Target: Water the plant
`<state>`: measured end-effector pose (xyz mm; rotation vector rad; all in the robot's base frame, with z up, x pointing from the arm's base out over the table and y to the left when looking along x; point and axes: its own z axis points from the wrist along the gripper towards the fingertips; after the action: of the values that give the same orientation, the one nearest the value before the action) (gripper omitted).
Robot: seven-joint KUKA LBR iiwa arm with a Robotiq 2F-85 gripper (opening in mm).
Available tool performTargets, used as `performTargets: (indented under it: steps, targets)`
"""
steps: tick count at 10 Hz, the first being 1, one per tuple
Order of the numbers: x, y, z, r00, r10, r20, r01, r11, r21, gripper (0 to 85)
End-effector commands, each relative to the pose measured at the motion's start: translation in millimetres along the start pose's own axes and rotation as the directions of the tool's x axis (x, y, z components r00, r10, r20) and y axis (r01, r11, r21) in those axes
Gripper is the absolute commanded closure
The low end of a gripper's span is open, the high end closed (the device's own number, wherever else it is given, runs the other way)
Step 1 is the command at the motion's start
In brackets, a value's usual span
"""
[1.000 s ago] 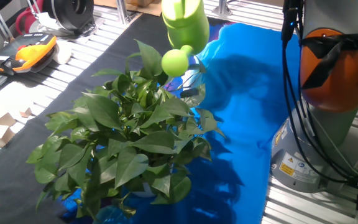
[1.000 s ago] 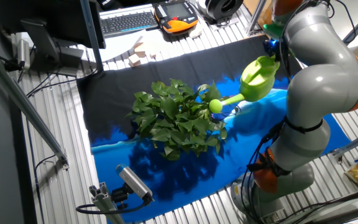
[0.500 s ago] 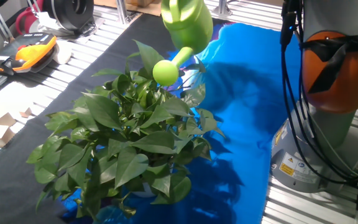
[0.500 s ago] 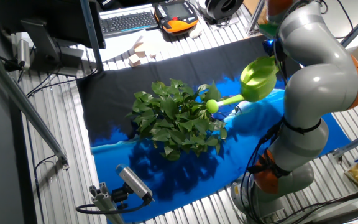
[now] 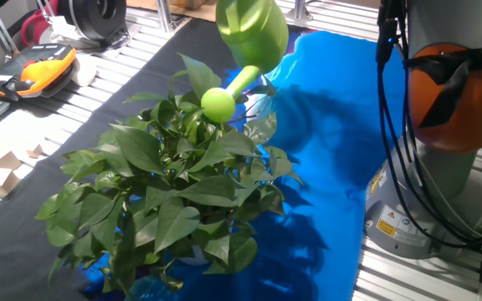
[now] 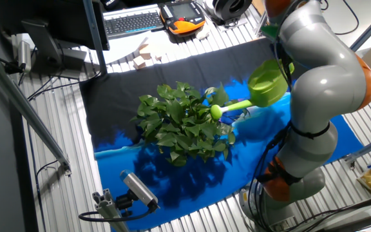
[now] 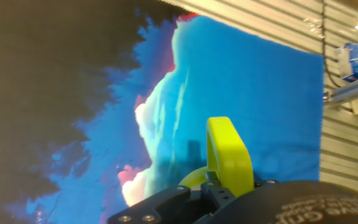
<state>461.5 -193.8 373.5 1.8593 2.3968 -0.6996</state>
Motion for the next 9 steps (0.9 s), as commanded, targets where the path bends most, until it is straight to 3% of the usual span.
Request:
performTargets:
  steps: [1,5,9]
  targets:
    - [1.5,-0.6,-1.0,1.0,0.003,0.005,-0.003,1.0,0.007,85.0]
    - [5.9,-3.0,-4.0,0.999,0.027,0.039,-0.029,0.998,0.056,85.0]
    - [9.8,-5.5,-6.0,0.998,0.036,0.055,-0.04,0.996,0.079,85.0]
